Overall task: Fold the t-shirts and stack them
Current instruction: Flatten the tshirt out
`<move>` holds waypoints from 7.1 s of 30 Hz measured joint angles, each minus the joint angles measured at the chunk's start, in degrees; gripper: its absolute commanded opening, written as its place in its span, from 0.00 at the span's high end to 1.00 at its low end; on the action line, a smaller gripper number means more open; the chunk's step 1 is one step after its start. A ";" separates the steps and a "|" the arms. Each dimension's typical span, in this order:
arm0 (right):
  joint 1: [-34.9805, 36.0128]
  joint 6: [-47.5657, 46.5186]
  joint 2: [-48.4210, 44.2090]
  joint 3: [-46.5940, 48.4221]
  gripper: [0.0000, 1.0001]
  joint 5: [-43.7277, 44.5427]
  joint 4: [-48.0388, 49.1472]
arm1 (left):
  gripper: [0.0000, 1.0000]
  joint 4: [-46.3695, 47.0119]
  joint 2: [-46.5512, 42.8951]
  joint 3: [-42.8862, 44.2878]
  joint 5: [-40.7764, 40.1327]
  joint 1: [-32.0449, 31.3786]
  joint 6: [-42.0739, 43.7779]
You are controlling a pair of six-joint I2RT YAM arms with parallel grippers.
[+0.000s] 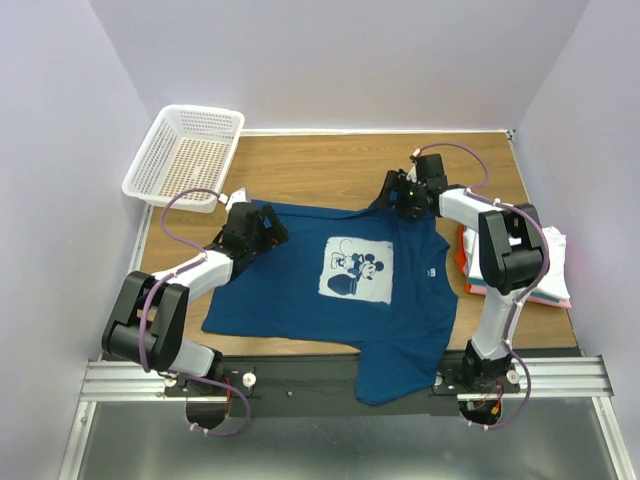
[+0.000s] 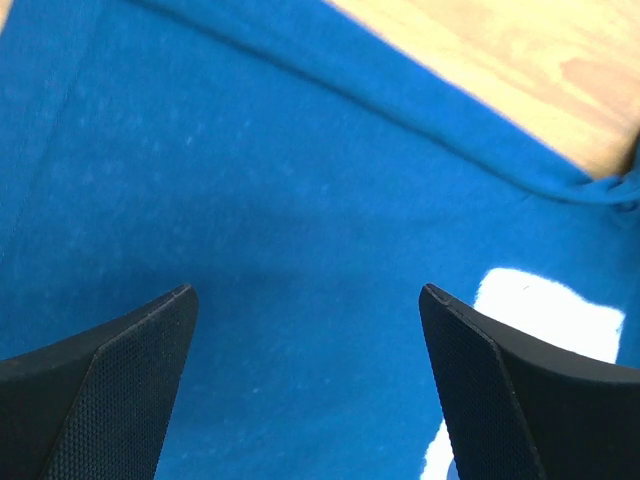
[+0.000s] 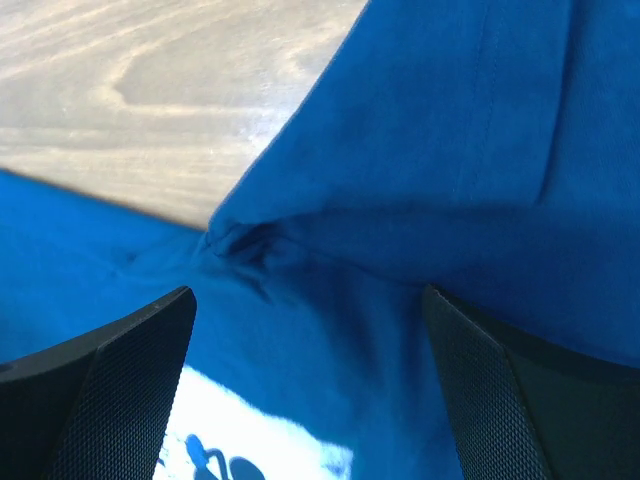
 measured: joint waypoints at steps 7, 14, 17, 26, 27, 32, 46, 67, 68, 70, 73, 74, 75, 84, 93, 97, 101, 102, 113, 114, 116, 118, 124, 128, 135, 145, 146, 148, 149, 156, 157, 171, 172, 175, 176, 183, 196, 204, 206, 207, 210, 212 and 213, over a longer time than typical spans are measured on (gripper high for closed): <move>0.00 1.27 4.83 5.25 0.00 -1.20 2.43 | 0.02 1.55 0.52 -2.67 0.55 0.00 -0.24; 0.00 2.25 8.09 8.90 0.00 -1.44 4.63 | 0.02 2.93 1.51 -3.80 1.25 0.00 -0.76; 0.22 2.60 10.75 12.41 0.00 -1.70 5.95 | 0.02 3.04 1.51 -3.87 1.42 0.00 -1.03; 2.58 1.60 17.66 23.21 0.00 -0.24 7.69 | 0.02 3.06 1.51 -3.91 1.44 0.00 -1.57; 2.82 1.42 18.32 24.65 0.00 -0.24 7.82 | 0.02 3.06 1.51 -3.91 1.44 0.00 -1.57; 3.74 -0.24 21.68 29.83 0.00 -0.26 7.93 | 0.02 3.06 1.51 -3.91 1.46 0.00 -1.60; 3.74 -12.28 10.88 22.77 0.02 10.25 0.44 | 0.02 3.06 1.60 -3.87 1.60 0.00 -1.53; 1.81 -19.41 13.81 21.38 0.52 17.88 -7.76 | 0.02 2.99 2.58 -2.95 1.84 0.00 -1.29; 1.81 -19.34 14.12 21.62 0.60 17.77 -8.02 | 0.02 2.99 2.58 -2.95 1.84 0.00 -1.27; 1.81 -19.17 14.36 21.92 0.71 17.46 -8.31 | 0.02 2.99 2.60 -2.95 1.84 0.00 -1.27; 1.81 -19.28 14.36 22.38 0.76 17.03 -8.50 | 0.02 2.99 2.60 -2.93 1.84 0.00 -1.29; 1.81 -19.30 14.36 22.51 0.78 16.98 -8.55 | 0.02 2.99 2.62 -2.93 1.84 0.00 -1.29; 1.81 -19.32 14.36 22.69 0.84 16.96 -8.57 | 0.02 2.99 2.67 -2.89 1.84 0.00 -1.29; 1.81 -19.30 14.36 25.16 0.86 16.09 -9.01 | 0.02 2.97 3.04 -2.54 1.84 0.00 -1.29; 1.81 -18.86 18.73 33.55 0.80 10.51 -8.90 | 0.02 2.93 4.02 -1.57 2.10 0.00 -1.27; 1.81 -19.15 23.63 37.83 0.60 8.83 -9.18 | 0.02 2.93 4.35 -1.22 2.47 0.00 -1.29; 1.81 -20.20 26.73 41.24 0.00 9.09 -9.20 | 0.02 2.95 4.35 -1.22 2.62 0.02 -1.27; 1.81 -20.55 26.77 41.48 0.00 9.27 -9.31 | 0.02 2.95 4.35 -1.22 2.71 0.02 -1.27; 1.81 -14.58 8.37 25.66 0.00 14.25 -8.76 | 0.02 0.37 2.10 -0.66 3.34 0.00 -1.09; 1.81 -13.66 6.16 23.37 0.00 14.45 -8.46 | 0.02 0.07 1.88 -0.24 3.34 0.00 -1.05; 1.81 -11.13 0.11 17.38 0.00 15.30 -8.48 | 0.02 -0.39 1.77 1.01 3.30 0.00 -0.87; 1.81 -8.70 -4.04 12.46 0.00 16.31 -7.78 | 0.02 -0.79 1.92 2.95 3.28 0.00 -0.61; 1.84 -3.54 -6.84 1.18 0.00 17.31 -8.44 | 0.02 -0.70 6.69 10.21 3.32 0.02 0.48; 1.51 -1.79 -4.90 -0.94 0.00 17.49 -9.22 | 0.02 -0.48 11.89 12.96 3.39 0.02 0.83; 0.11 0.98 -3.61 -3.32 0.00 18.67 -7.65 | 0.02 -0.61 16.57 13.25 4.00 1.31 1.09; -1.70 2.10 -7.10 -8.09 0.00 19.89 -5.51 | 0.02 0.52 16.55 12.70 5.60 3.15 1.18; -1.79 1.95 -7.10 -7.85 0.00 19.50 -5.81 | 0.02 0.52 16.52 12.68 5.62 3.15 1.18; -1.81 0.92 -7.10 -7.50 0.00 18.14 -6.47 | 0.02 0.44 16.44 12.68 5.90 3.15 1.22; -1.84 0.28 -7.10 -6.99 0.00 17.05 -7.06 | 0.02 0.39 16.37 12.68 5.99 3.15 1.22; -1.77 -3.23 -12.22 -6.05 0.00 9.01 -7.30 | 0.02 -1.31 16.24 14.21 6.38 3.15 1.22; -1.75 -3.50 -13.51 -6.45 0.00 8.07 -7.08 | 0.02 -1.38 16.35 14.69 6.38 3.15 1.25; 13.86 -5.35 -15.37 -11.08 0.00 -0.98 -1.90 | 0.02 -4.85 22.36 23.54 3.96 3.15 1.29; 14.43 -5.29 -14.73 -11.08 0.00 -1.20 -1.46 | 0.02 -5.18 22.40 23.54 3.72 3.15 1.29; 15.67 -5.25 -12.72 -11.08 0.00 -1.40 -0.31 | 0.02 -5.40 22.53 23.56 2.95 3.15 1.31; 16.04 -5.25 -11.80 -11.08 0.00 -1.42 -0.02 | 0.02 -5.51 22.82 23.71 2.73 3.15 1.31; 16.61 -5.01 -9.20 -12.24 0.00 -1.18 0.63 | 0.02 -6.69 27.91 29.62 1.51 3.17 1.31; 16.61 -5.05 -9.11 -12.70 0.00 -1.20 1.97 | 0.02 -10.75 34.38 39.89 -0.81 3.72 1.22; 16.63 -5.05 -9.25 -12.76 0.00 -1.09 2.08 | 0.02 -14.62 40.48 51.91 -1.42 4.59 1.25; 16.63 -5.01 -9.35 -12.76 0.00 -0.48 1.99 | 0.02 -15.50 42.36 55.52 -1.44 4.66 1.27; 16.63 -5.01 -9.60 -12.76 0.00 0.20 1.86 | 0.02 -16.13 42.91 56.74 -1.46 4.70 1.27; 16.63 -4.66 -10.64 -12.76 0.00 1.75 1.62 | 0.02 -18.23 43.21 58.95 -2.16 4.90 1.44; 16.63 -4.00 -12.20 -12.63 0.00 3.54 1.33 | 0.02 -18.78 42.86 59.43 -2.58 4.92 1.62; 16.63 -3.78 -12.85 -12.15 0.00 4.63 1.20 | 0.02 -19.32 42.29 59.30 -2.89 4.92 1.84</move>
